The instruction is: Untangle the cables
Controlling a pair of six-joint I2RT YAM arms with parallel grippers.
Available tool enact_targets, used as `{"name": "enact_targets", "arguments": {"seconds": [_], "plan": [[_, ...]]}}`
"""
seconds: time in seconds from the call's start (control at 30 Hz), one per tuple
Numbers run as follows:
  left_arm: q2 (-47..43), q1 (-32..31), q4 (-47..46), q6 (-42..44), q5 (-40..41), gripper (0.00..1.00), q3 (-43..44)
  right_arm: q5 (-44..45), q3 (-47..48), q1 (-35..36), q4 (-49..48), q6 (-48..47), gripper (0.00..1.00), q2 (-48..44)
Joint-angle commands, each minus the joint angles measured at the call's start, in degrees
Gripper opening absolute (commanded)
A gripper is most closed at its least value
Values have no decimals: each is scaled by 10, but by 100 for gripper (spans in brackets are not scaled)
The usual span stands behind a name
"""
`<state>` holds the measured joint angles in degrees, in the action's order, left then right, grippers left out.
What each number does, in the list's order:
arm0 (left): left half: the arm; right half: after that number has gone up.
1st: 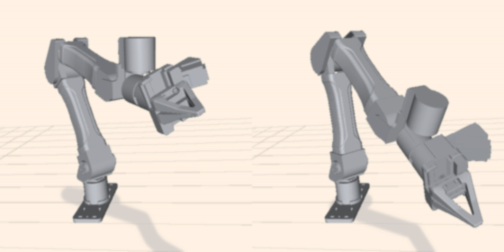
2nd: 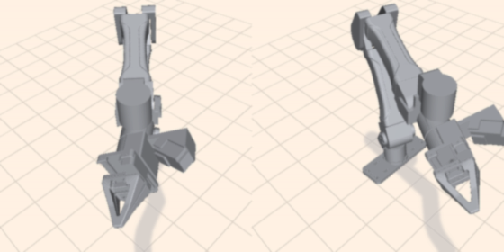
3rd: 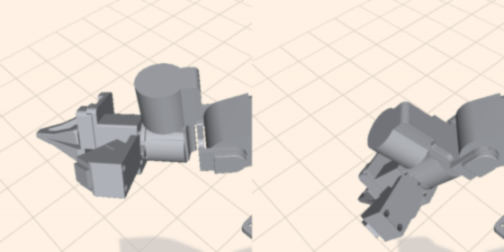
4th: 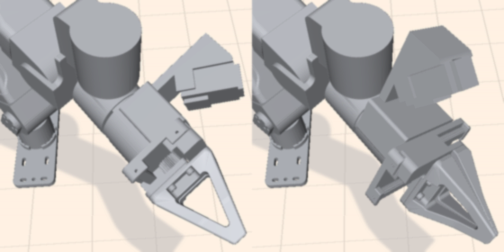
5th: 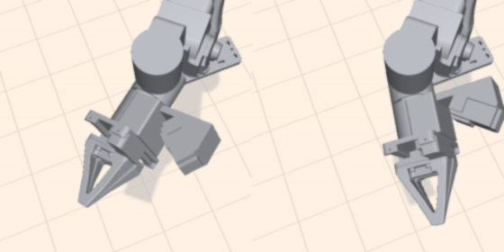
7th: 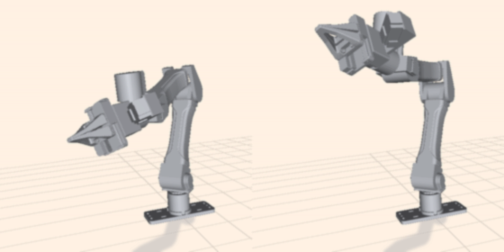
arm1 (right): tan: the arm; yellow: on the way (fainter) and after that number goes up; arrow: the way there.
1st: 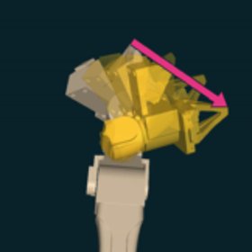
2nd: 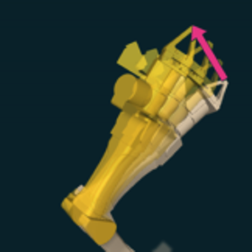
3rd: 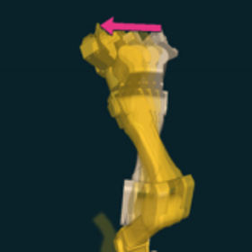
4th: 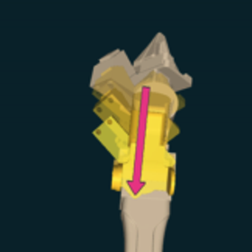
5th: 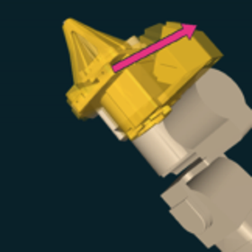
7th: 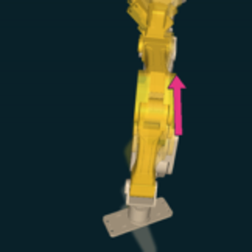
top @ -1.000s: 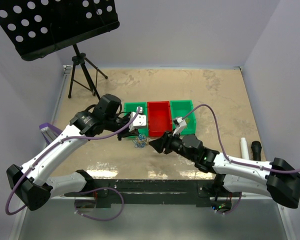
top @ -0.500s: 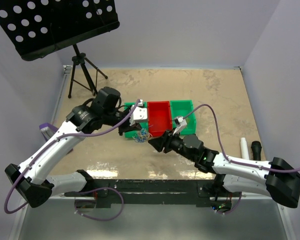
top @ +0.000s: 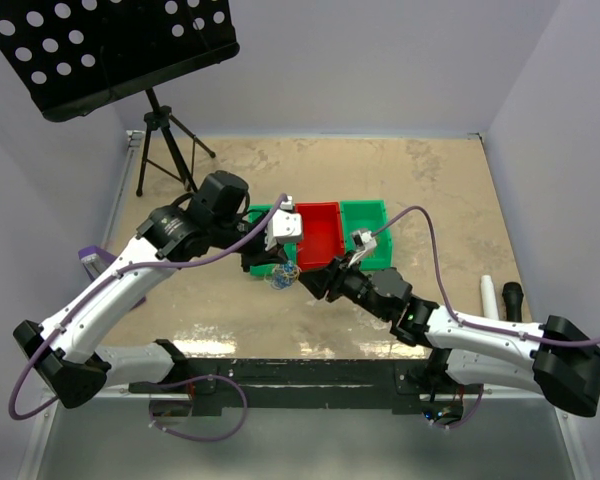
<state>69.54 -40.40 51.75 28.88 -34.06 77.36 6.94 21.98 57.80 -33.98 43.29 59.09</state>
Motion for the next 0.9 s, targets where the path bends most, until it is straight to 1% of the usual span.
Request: {"name": "enact_targets", "arguments": {"seconds": [0.0,0.07,0.1,0.2,0.27,0.3,0.43,0.6,0.7,0.87], "plan": [[2,-6,-2,-25,-13,0,39,14,14,3,-50,-23,35,1],[6,-7,3,-27,-15,0,47,14,13,2,-62,-25,27,3],[7,-8,5,-27,-15,0,51,14,12,3,-66,-24,21,3],[7,-8,9,-25,-16,0,52,23,8,3,-65,-22,8,-4],[4,-8,7,-26,-19,0,50,27,0,3,-61,-19,1,-16],[4,-8,7,-27,-19,0,49,31,-3,3,-58,-17,0,-22],[2,-8,1,-22,-5,0,39,54,-14,2,-19,-9,0,-52],[-12,-8,0,0,30,0,23,127,-19,2,81,19,0,-99],[-12,-8,7,7,36,0,29,116,-33,3,87,22,0,-120],[-8,-8,7,9,37,0,35,111,-43,3,93,33,0,-125]]}}
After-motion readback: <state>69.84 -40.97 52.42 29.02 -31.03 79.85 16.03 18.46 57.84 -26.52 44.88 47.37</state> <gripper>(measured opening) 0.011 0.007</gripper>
